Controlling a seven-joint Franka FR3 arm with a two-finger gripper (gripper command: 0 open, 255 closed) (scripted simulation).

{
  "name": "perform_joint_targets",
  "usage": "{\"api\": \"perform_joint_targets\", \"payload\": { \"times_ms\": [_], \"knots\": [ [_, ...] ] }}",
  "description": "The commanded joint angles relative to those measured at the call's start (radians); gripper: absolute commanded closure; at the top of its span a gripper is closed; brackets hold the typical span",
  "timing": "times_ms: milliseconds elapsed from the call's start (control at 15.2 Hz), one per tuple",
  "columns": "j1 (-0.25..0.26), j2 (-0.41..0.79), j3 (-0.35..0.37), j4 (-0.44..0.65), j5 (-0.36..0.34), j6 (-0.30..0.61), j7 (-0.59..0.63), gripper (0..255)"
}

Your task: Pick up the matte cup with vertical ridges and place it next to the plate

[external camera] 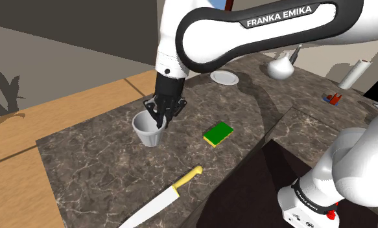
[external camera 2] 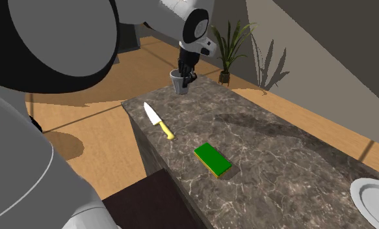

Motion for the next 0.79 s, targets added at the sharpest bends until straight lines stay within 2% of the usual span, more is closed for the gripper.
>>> {"api": "perform_joint_targets", "payload": {
  "times_ms": [0, 198, 726],
  "knots": [
    [-0.001, -0.003, -0.001, 0.022, -0.002, -0.025, 0.005, 255],
    [-0.002, -0.010, -0.003, 0.052, -0.003, -0.062, 0.011, 255],
    [-0.088, -0.138, -0.114, -0.077, 0.037, -0.107, -0.196, 255]
  ]
}}
